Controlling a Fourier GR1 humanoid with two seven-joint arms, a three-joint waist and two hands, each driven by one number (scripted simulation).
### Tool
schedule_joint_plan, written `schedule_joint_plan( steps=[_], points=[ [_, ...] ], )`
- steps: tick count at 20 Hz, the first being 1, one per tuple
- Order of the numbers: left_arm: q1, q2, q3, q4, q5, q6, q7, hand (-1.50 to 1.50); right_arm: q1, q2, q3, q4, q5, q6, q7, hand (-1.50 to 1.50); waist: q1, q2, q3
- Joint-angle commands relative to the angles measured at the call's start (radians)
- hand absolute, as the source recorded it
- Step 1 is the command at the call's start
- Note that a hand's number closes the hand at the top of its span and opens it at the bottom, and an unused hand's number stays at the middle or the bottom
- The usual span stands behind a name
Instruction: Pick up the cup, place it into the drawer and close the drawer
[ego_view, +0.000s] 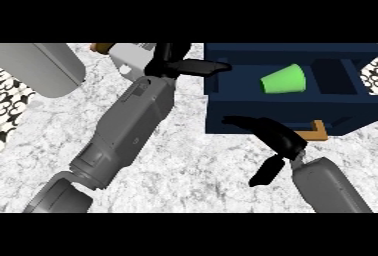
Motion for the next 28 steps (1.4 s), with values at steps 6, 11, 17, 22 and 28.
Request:
schedule_joint_plan(
  steps=[6, 11, 17, 22, 28],
  points=[
    [0.177, 0.066, -0.021, -0.133, -0.012, -0.084, -0.008, -1.5, -0.223, 0.063, -0.052, 0.573, 0.131, -0.165, -0.232, 1.5, 0.068, 0.0, 0.002],
    [0.201, 0.083, -0.007, -0.18, 0.007, -0.093, 0.014, -1.5, -0.362, 0.045, -0.171, 0.738, 0.089, -0.232, -0.349, 1.5, 0.101, 0.015, 0.004],
    [0.266, 0.144, -0.013, -0.233, 0.008, -0.157, 0.024, -1.5, -0.534, -0.027, -0.3, 0.866, 0.035, -0.264, -0.366, 1.5, 0.139, 0.027, 0.004],
    [0.274, 0.167, -0.018, -0.265, 0.011, -0.173, 0.059, -1.5, -0.576, -0.088, -0.342, 0.9, 0.012, -0.254, -0.347, 1.5, 0.156, 0.03, 0.004],
    [0.307, 0.167, -0.036, -0.29, 0.008, -0.209, 0.055, -1.5, -0.596, -0.109, -0.371, 0.884, -0.032, -0.212, -0.324, 1.5, 0.186, 0.036, 0.003]
  ],
)
